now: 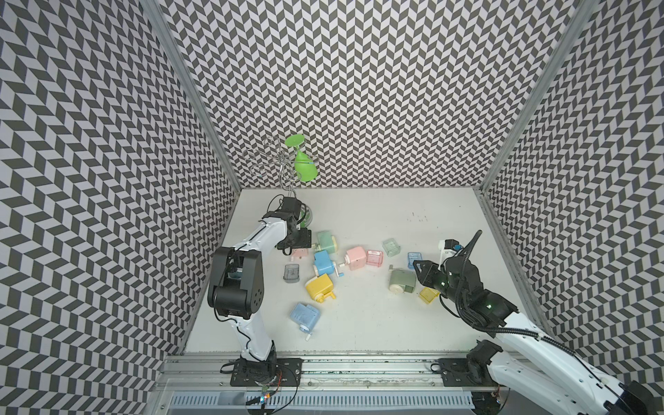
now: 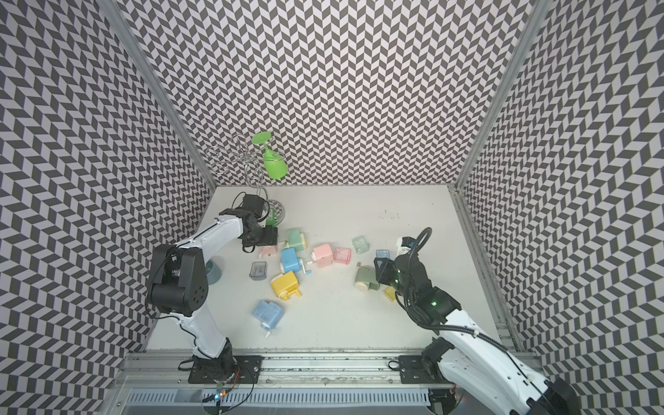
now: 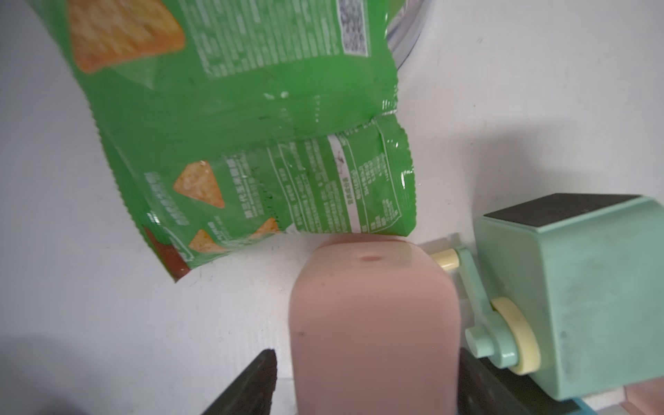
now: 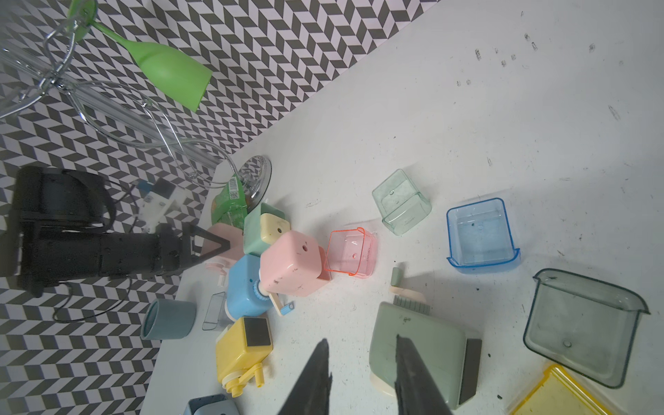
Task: Put the tray back into the pencil sharpener
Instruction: Place the pencil sharpener at the center of the board.
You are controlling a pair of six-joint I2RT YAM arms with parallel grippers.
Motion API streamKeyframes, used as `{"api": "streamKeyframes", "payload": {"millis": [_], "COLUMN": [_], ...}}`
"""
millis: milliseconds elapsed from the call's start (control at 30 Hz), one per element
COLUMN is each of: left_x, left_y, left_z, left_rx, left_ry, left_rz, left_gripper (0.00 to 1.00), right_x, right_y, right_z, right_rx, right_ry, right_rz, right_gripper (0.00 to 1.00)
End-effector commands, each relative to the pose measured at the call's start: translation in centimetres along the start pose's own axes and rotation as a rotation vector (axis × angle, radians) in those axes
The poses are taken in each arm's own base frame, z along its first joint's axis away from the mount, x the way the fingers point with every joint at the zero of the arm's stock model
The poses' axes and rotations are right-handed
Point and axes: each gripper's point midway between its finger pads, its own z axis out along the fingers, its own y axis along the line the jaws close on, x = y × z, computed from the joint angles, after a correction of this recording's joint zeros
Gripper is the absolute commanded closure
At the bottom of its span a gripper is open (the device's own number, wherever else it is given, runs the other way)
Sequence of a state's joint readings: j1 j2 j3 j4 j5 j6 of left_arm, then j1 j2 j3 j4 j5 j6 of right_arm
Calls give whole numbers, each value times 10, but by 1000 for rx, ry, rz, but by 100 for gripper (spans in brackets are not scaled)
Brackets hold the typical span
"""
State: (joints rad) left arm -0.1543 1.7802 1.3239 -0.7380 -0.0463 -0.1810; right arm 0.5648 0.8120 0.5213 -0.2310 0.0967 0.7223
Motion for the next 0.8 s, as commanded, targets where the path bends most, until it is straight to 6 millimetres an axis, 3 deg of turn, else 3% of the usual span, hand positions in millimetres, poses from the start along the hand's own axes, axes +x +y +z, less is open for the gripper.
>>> {"api": "streamKeyframes", "payload": {"millis": [0, 100, 167, 400, 567, 767], "left_x": [-17, -25, -32, -46, -42, -27], "left_y": [5, 2, -10, -88, -118, -152], "left_z": [-41, -70, -91, -161, -186, -198], "left_rx": [-25, -35, -17, 184, 346, 479], "left_ry": [-125, -214, -295, -634, -849, -998], "left_rz": [26, 65, 118, 345, 452, 651], "left_gripper": [20, 21, 21, 22, 23, 26], "right_x": [-8, -10, -9, -3, 6, 14], "right_y": [5, 12, 17, 29, 26, 20], "right_z": [-1, -1, -1, -1, 5, 4], "right_rx": [-5, -27, -53, -120, -110, -91], "right_ry": [-12, -5, 3, 39, 82, 113], "right_rz": [-34, -67, -94, -136, -142, -141], "right_gripper": [68, 68, 67, 66, 66, 66]}}
